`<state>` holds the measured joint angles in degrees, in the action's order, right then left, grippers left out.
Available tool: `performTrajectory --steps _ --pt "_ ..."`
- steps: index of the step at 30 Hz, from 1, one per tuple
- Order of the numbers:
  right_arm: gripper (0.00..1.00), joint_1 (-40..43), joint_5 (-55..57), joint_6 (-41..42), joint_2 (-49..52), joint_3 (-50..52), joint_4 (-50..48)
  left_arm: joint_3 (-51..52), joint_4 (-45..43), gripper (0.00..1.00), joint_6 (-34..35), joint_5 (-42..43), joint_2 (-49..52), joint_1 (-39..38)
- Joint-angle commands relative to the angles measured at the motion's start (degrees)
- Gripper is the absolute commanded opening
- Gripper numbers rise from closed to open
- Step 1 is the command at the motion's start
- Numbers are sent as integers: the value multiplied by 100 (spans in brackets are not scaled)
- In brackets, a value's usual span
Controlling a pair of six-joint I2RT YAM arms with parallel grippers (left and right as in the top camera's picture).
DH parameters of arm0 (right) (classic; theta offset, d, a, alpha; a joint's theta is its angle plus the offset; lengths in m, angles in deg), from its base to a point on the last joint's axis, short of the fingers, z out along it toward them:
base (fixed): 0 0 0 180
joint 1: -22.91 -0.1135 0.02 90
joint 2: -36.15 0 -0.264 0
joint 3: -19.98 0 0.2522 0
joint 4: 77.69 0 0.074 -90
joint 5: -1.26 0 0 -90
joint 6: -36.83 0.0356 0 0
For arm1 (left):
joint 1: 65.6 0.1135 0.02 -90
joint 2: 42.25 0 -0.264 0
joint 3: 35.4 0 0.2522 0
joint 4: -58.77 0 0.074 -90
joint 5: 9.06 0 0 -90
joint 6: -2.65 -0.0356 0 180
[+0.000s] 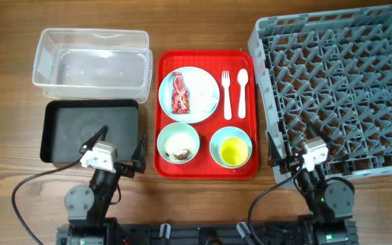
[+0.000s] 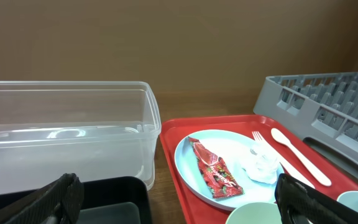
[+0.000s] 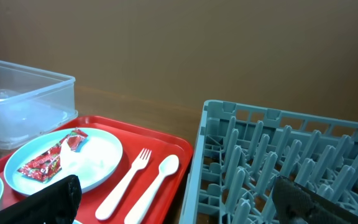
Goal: Sort waste into correct bins and load items into the dishwasher rack
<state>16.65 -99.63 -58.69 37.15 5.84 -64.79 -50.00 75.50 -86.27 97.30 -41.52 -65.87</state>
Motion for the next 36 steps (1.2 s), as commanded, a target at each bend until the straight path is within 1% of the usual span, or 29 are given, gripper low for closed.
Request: performTrajectory --steps 1,15,18,22,23,26,27,29,30,31,33,35,36 --pt "100 28 -39 -50 -57 9 -11 48 -20 100 -87 -57 -46 -20" --pt "100 28 -39 -50 -57 9 -11 48 -105 100 -63 -129 -46 -20" --pt "100 28 -39 -50 -57 9 -11 48 -24 100 -44 238 -31 -22" --pt "100 28 -48 -44 -57 9 -13 48 -44 100 -44 361 -31 -24" --pt "100 28 -260 149 -57 9 -15 48 -42 100 -44 361 -31 -24" --pt "100 28 -472 1248 -57 9 -48 48 -74 100 -44 472 -31 -24" --pt "100 28 -470 1731 -50 9 -63 48 -118 100 -44 667 -31 -24" --pt "100 28 -490 2267 -46 7 -129 48 -245 100 -42 1250 -31 -24" --pt "100 28 -651 2385 -46 0 -184 44 -369 100 28 1624 -31 -24" --pt "100 28 -940 2398 -46 -57 -245 39 -498 100 295 1779 -31 -24" --pt "100 28 -1412 2391 -44 -284 -234 2 -804 100 1167 1836 -31 -24" --pt "100 28 -1659 2387 35 -702 -83 -127 -1012 100 1593 1834 -28 -24" --pt "100 28 -1690 2358 105 -916 20 -254 -1060 100 1661 1834 -15 -24"
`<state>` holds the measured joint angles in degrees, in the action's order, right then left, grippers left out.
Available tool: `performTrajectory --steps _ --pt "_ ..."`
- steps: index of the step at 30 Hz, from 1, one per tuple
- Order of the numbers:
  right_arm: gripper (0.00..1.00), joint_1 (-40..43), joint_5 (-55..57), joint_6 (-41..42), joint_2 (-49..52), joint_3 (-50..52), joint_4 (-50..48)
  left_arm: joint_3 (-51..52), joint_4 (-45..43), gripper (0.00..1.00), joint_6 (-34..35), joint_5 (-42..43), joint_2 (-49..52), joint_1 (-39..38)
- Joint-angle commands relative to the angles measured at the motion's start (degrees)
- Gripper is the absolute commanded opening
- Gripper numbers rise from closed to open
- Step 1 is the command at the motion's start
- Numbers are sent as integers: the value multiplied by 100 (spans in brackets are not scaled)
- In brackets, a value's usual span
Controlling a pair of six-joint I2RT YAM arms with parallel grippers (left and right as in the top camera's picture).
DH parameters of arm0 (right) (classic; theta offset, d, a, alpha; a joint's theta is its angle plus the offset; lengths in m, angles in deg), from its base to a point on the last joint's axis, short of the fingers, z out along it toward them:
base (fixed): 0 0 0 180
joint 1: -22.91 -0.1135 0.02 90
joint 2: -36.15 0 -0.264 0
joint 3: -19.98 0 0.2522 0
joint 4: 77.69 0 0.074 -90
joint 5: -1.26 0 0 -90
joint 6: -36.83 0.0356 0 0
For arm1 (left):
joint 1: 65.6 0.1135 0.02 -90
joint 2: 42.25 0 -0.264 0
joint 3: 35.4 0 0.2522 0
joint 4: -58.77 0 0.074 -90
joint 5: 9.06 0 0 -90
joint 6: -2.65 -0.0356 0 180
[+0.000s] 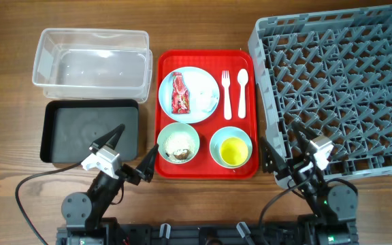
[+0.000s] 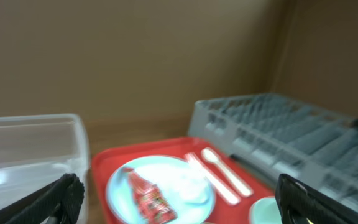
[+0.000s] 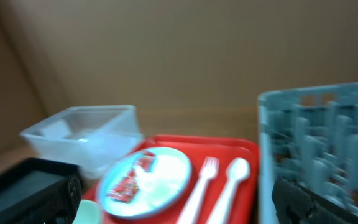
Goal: Sort waste into correct bins and load items into the dishwasher rack
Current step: 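Reach the left gripper to the yellow cup in the blue bowl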
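A red tray (image 1: pixel 205 167) holds a light blue plate (image 1: pixel 203 92) with a red wrapper (image 1: pixel 181 93) and crumpled white waste, a white fork (image 1: pixel 226 94) and a white spoon (image 1: pixel 242 88). It also holds a bowl of food scraps (image 1: pixel 177 143) and a bowl of yellow liquid (image 1: pixel 231 148). My left gripper (image 1: pixel 131 151) stands open at the tray's front left corner, aimed at the tray. At the front right corner my right gripper (image 1: pixel 283 144) is open against the grey dishwasher rack (image 1: pixel 339 82). Both wrist views are blurred; the plate (image 2: pixel 166 180) (image 3: pixel 160 177) lies ahead between empty fingers (image 2: pixel 61 198) (image 3: pixel 297 199).
A clear plastic bin (image 1: pixel 90 64) sits at the back left, with a black bin (image 1: pixel 90 129) in front of it. The rack fills the right side of the wooden table (image 1: pixel 5 122). Cables trail from both arm bases at the front edge.
Both arms have turned inward towards the tray. The left gripper now points up and right, the right gripper up and left. Both stay open and empty; nothing on the tray has moved.
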<state>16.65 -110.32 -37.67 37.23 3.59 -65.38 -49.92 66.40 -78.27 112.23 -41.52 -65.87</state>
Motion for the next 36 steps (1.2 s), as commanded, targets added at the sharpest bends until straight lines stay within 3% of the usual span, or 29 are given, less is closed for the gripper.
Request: performTrajectory --steps 1,5,10,13,19,21,24,28,33,36 --pt "100 28 -612 240 234 -1001 280 -411 -142 100 894 341 17 -24" --pt "100 28 -647 -7 1239 -2315 1235 -1394 402 100 1139 343 599 -20" --pt "100 28 -776 -496 3757 -5049 3464 -3934 2273 100 1200 887 2848 -20" --pt "100 28 -1154 -492 4717 -6048 4122 -4924 2402 100 1270 1445 3781 -22" --pt "100 31 -957 -326 5547 -6419 4494 -5053 2568 100 1390 2076 4680 -227" --pt "100 31 -435 103 5641 -6419 4673 -5053 2914 100 1386 1888 4992 -612" --pt "100 35 125 391 5766 -6419 4955 -5053 3521 100 1388 599 5584 -1727" --pt "100 186 549 719 5689 -6443 5084 -5053 3152 100 1390 643 5998 -2839" --pt "100 693 538 870 5713 -6454 5388 -5053 3257 99 1469 -1045 6483 -3818" --pt "100 907 476 846 5753 -6454 5552 -5053 3329 100 1521 -1394 6832 -4325"
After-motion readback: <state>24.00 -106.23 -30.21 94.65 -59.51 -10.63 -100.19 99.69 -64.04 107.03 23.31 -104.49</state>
